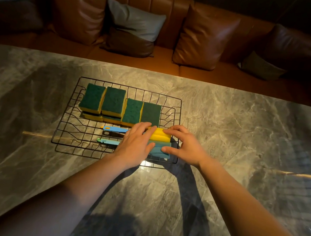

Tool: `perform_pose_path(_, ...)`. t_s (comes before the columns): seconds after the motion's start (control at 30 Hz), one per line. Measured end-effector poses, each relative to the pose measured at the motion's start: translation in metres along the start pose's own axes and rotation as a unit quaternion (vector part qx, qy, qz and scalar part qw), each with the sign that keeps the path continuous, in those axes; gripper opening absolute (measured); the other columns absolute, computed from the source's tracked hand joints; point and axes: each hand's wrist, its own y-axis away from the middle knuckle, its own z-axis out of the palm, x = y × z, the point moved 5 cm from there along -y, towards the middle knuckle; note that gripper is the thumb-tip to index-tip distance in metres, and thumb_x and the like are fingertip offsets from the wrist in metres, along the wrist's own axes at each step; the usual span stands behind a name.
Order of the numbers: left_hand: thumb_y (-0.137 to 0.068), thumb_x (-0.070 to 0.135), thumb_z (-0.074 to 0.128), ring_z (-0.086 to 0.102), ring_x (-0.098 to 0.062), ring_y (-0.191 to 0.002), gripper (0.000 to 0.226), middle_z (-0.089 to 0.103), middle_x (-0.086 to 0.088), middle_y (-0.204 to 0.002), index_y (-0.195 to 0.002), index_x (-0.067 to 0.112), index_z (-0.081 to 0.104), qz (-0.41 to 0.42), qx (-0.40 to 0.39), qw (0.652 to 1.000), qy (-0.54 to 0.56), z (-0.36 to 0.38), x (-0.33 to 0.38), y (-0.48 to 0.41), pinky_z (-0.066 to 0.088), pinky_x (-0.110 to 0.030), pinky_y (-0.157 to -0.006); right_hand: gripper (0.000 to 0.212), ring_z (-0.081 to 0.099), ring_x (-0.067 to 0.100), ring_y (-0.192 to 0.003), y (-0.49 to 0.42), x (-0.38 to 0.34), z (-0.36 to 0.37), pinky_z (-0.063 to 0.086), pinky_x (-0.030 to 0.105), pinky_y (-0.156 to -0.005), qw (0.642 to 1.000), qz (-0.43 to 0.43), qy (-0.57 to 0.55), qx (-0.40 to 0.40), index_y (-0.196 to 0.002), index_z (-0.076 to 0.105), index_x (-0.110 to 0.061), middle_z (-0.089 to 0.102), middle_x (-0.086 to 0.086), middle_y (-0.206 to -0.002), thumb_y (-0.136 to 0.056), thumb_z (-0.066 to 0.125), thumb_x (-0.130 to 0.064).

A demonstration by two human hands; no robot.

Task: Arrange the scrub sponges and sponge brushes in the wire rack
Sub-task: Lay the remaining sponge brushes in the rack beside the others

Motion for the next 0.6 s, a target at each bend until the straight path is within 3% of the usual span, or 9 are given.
perform_pose_path(0.07,-0.103,0.038,0.049,0.012,-0.023,-0.154,0.063,0.023,0.002,-0.166,-0.159,0.023,0.023,0.011,-0.034,0.999,-0.019,0.005,0.001,-0.001,0.013,-0.045,-0.122,0.065,0.049,0.019,-0.131,-0.001,0.001,0.003,0.038,0.025,-0.109,1.0,0.0,0.03,0.001,-0.142,0.058,-0.019,0.05,0.007,-0.143,-0.084,0.081,-0.037)
perform_pose_path(0.17,-0.106,0.039,0.041,0.002,-0.022,-0.156,0.064,0.014,0.004,-0.17,-0.161,0.024,0.014,0.005,-0.058,0.997,-0.057,0.008,0.001,-0.004,0.003,-0.045,-0.124,0.062,0.045,0.023,-0.138,-0.001,0.002,0.011,0.036,0.03,-0.113,0.997,-0.008,0.083,-0.001,-0.146,0.054,-0.017,0.046,0.008,-0.152,-0.091,0.072,-0.04)
perform_pose_path(0.4,-0.108,0.04,0.034,0.001,-0.019,-0.156,0.063,0.006,0.005,-0.171,-0.162,0.024,0.006,-0.016,-0.093,0.992,-0.083,0.013,-0.001,-0.005,0.001,-0.045,-0.125,0.061,0.038,0.032,-0.146,-0.002,0.002,0.027,0.03,0.041,-0.121,0.982,-0.028,0.185,0.01,-0.151,0.044,-0.008,0.043,0.014,-0.157,-0.099,0.06,-0.037)
perform_pose_path(0.5,-0.107,0.041,0.033,0.001,-0.018,-0.156,0.063,0.005,0.005,-0.171,-0.162,0.024,0.005,-0.026,-0.102,0.99,-0.095,0.015,-0.001,-0.007,0.001,-0.046,-0.125,0.064,0.03,0.031,-0.151,-0.003,0.003,0.032,0.022,0.039,-0.123,0.977,-0.019,0.213,0.013,-0.154,0.038,-0.009,0.039,0.013,-0.16,-0.101,0.057,-0.038)
perform_pose_path(0.6,-0.108,0.041,0.032,0.001,-0.018,-0.156,0.064,0.004,0.004,-0.171,-0.162,0.023,0.004,-0.035,-0.111,0.988,-0.101,0.015,0.0,-0.008,0.002,-0.046,-0.126,0.065,0.027,0.031,-0.152,-0.005,0.001,0.035,0.023,0.04,-0.122,0.968,-0.013,0.249,0.014,-0.156,0.033,-0.01,0.036,0.012,-0.162,-0.102,0.054,-0.039)
